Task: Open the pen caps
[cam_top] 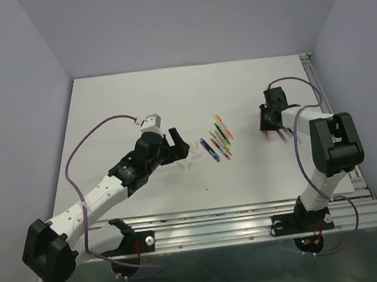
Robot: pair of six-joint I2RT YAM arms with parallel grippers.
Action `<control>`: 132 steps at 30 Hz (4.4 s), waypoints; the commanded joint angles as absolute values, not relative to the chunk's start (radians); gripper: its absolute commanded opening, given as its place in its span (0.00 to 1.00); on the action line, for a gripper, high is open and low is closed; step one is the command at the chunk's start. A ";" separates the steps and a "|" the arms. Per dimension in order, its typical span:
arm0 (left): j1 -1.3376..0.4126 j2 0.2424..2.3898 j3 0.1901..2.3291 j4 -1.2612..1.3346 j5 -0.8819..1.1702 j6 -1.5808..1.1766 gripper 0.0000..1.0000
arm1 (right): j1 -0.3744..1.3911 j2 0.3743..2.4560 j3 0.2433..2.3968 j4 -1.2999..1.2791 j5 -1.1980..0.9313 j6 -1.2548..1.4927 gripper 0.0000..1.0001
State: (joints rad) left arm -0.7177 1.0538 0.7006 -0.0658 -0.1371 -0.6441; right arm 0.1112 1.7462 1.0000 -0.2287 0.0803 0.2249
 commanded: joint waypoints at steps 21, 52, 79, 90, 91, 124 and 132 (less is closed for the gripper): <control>-0.713 1.101 0.721 0.198 0.058 -0.681 0.99 | 0.287 1.208 0.626 0.026 -0.551 0.394 0.01; -0.756 1.316 0.752 0.495 0.190 -0.857 0.52 | 0.543 1.069 0.549 0.245 -0.646 0.569 0.01; -0.473 1.160 0.724 0.470 0.100 -0.851 0.00 | 0.842 1.060 0.328 0.457 -0.713 0.759 0.01; -0.390 1.132 0.747 0.365 0.044 -0.847 0.00 | 0.882 1.108 0.360 0.454 -0.707 0.765 0.01; -0.391 1.141 0.749 0.354 0.052 -0.835 0.00 | 0.881 1.106 0.374 0.430 -0.642 0.759 0.01; -0.761 1.621 0.925 0.006 -0.055 -0.729 0.12 | 0.632 0.997 0.583 -0.112 0.032 0.598 0.01; -0.779 1.612 0.904 0.002 -0.063 -0.750 0.21 | 0.632 1.020 0.584 -0.109 0.026 0.598 0.01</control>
